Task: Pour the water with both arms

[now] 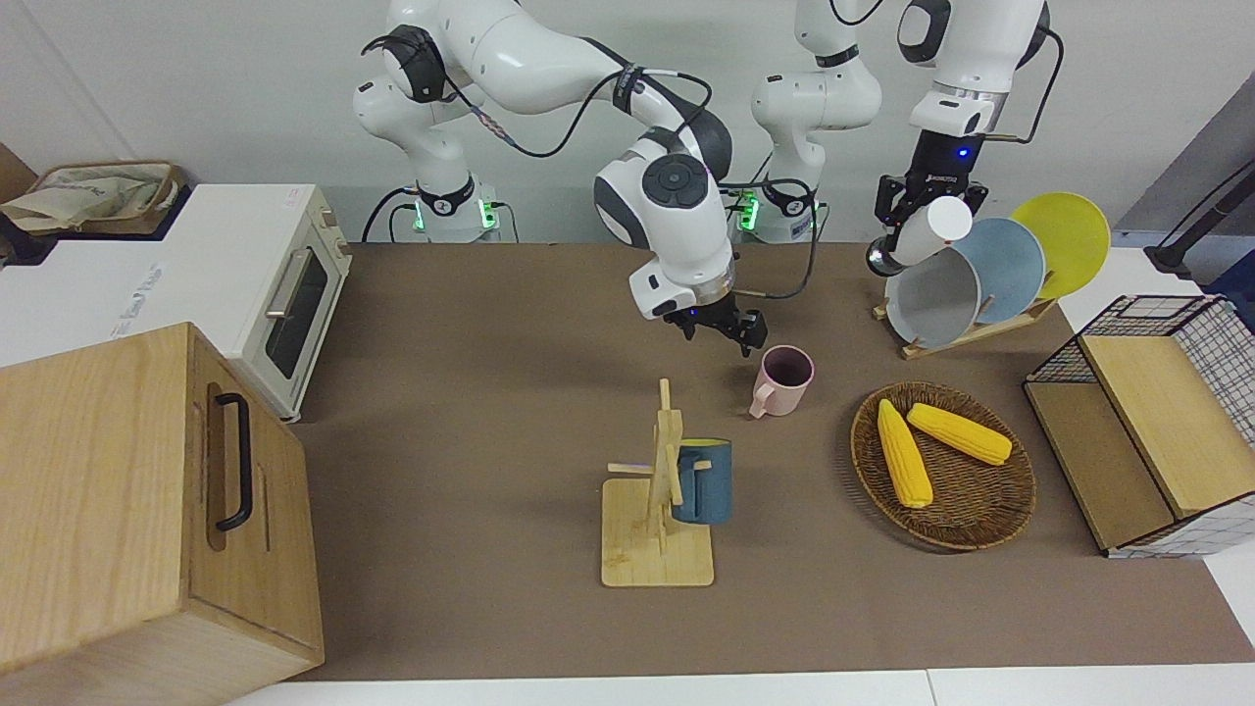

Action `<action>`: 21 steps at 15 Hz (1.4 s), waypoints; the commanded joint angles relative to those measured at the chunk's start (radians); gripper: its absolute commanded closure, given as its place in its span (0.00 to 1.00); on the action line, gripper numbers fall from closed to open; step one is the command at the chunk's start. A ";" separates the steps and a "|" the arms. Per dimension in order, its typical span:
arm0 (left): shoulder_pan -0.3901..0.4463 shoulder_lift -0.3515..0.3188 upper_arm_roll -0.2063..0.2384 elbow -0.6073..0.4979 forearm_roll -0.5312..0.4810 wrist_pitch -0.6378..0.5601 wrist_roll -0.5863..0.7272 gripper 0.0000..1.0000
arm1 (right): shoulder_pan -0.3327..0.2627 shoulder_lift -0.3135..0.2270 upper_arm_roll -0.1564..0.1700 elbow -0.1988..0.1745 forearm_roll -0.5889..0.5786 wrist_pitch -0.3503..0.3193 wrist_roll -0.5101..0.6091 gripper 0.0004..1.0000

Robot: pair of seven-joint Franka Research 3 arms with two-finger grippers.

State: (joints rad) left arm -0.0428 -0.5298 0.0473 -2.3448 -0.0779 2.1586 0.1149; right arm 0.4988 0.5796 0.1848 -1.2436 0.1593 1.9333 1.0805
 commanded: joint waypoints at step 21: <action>-0.242 -0.061 0.045 -0.182 -0.008 0.089 -0.038 1.00 | -0.324 -0.394 -0.286 -0.223 -0.204 -0.269 -1.071 0.01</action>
State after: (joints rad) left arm -0.2463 -0.5675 0.0810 -2.4773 -0.0796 2.1785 0.0916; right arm 0.2139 0.2413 -0.0847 -1.4287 -0.0650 1.6584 0.0292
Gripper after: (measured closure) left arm 0.366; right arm 0.009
